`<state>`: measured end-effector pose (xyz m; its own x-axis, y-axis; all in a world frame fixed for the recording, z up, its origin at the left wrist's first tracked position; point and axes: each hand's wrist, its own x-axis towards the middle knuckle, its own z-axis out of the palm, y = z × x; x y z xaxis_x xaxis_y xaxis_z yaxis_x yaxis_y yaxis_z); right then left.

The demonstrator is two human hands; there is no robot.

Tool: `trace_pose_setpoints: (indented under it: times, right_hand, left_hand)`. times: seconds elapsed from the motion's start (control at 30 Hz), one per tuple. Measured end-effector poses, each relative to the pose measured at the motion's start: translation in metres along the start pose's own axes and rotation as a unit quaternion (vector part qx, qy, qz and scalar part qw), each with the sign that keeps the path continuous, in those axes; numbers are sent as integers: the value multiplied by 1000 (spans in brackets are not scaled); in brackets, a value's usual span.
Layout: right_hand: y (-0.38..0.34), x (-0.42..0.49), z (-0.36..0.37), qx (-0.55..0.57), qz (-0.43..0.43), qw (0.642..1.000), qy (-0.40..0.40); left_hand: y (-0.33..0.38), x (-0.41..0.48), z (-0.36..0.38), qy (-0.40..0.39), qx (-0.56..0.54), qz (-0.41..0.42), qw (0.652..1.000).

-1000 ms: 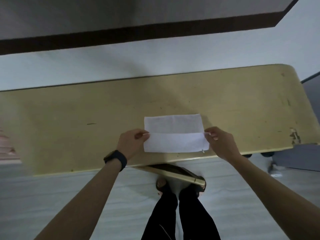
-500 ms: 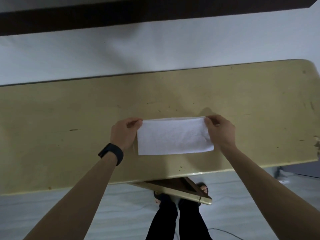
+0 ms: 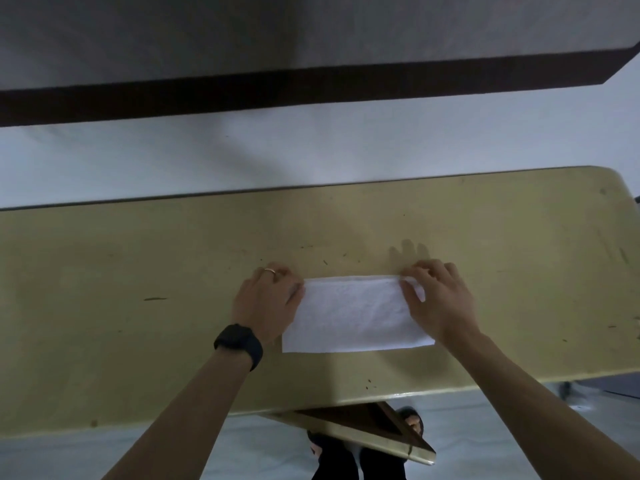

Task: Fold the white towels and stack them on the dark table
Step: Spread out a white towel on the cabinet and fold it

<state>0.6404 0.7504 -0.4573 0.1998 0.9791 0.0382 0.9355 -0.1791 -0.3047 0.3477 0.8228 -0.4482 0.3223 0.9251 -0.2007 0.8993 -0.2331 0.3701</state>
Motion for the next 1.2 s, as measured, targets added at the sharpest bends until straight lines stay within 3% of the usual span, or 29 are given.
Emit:
trace_pose_setpoints:
  times: [0.07,0.43,0.7,0.97,1.2]
  right_hand:
    - [3,1,2,7,-31,999,14]
    - [2,15,-1,-4,-16,994,-112]
    - [-12,22,-2,-49,26,990,-129]
    - [-15,18,-2,-24,50,991,-124]
    - [-3,5,2,-82,-26,991,-104]
  left_hand:
    - [-1,2,1,4,7,12,1000]
    - [2,18,-8,-43,22,16,999]
    - [1,26,-10,-50,48,30,997]
    - [1,19,-13,-61,82,47,994]
    - [3,11,-18,-63,78,57,993]
